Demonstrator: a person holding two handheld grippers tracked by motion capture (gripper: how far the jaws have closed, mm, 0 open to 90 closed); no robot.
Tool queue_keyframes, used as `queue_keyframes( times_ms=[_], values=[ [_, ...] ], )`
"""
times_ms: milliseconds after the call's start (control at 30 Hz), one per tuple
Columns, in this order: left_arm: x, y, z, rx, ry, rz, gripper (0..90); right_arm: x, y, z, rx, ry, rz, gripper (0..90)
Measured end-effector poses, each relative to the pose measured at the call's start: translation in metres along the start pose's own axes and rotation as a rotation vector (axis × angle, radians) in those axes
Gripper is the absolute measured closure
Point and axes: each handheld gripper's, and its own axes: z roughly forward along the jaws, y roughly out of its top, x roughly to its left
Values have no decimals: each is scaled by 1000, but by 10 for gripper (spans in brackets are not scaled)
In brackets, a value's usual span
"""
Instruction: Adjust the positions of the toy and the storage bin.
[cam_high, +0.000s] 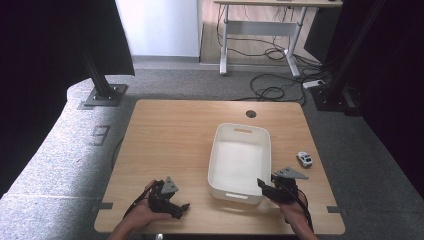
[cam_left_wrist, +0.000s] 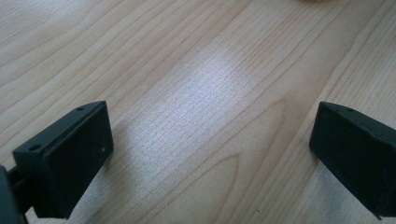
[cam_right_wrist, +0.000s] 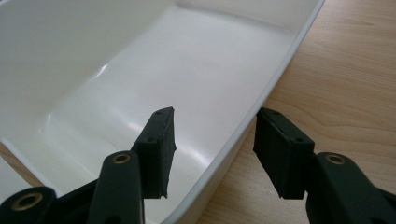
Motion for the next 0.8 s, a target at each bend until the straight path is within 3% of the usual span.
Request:
queue_keyframes(
  times_ms=[467, 800],
  values=[
    [0, 0, 0, 1, 2, -2, 0, 10, 11, 15, 14, 17, -17, 472],
    [0, 0, 0, 1, 2, -3, 0, 7, 14, 21, 20, 23, -20, 468]
  ],
)
